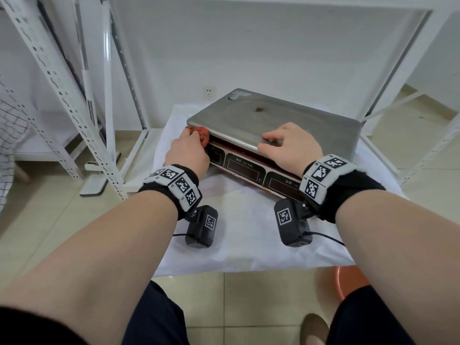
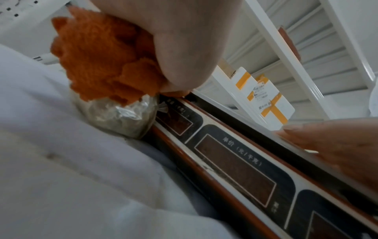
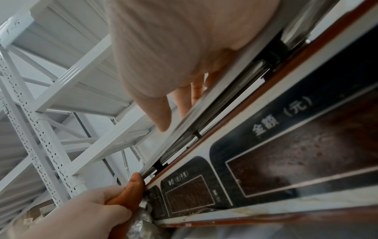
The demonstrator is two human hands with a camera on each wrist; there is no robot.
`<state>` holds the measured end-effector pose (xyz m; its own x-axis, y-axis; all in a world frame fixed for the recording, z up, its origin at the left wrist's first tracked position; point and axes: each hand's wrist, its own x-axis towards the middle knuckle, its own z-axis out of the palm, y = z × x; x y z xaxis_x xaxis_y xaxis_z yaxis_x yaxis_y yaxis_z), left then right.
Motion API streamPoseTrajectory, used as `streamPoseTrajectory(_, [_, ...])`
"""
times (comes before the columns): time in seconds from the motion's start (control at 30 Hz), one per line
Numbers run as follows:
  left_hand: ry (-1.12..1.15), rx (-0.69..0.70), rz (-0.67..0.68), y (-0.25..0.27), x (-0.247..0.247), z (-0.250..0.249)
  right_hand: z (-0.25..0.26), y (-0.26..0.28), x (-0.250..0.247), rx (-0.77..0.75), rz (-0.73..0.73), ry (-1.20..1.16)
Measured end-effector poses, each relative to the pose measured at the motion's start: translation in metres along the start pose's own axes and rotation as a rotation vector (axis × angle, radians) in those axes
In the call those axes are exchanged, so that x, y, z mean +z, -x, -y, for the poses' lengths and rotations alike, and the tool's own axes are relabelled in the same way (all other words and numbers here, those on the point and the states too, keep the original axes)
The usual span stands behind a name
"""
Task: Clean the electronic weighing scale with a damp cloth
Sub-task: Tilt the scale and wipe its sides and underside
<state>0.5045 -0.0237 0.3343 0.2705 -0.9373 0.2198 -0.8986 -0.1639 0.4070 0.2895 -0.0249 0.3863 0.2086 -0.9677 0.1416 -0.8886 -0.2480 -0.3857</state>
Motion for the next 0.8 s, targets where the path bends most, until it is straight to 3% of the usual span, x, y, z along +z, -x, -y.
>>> streamPoseTrajectory(0.1, [0.039, 0.059, 0.001, 0.005, 0.0, -0.004, -0.001, -0.001, 0.0, -0.011, 0.015, 0.003])
streamPoseTrajectory(0.33, [0.166, 0.412, -0.075, 0.041, 0.017, -0.027, -0.001, -0.002, 0.001, 0.004, 0.008, -0.021])
streamPoseTrajectory(0.43, [0.089, 0.364, -0.12, 0.035, 0.019, -0.017, -0.002, -0.002, 0.001, 0.008, 0.011, -0.031])
streamPoseTrajectory(0.57, [-0.007, 0.235, -0.079, 0.03, 0.013, -0.017, -0.003, -0.002, 0.0, 0.012, 0.01, -0.035])
streamPoseTrajectory(0.8, [0.149, 0.482, -0.076, 0.061, 0.02, -0.048, -0.004, -0.002, 0.0, 0.008, 0.022, -0.054])
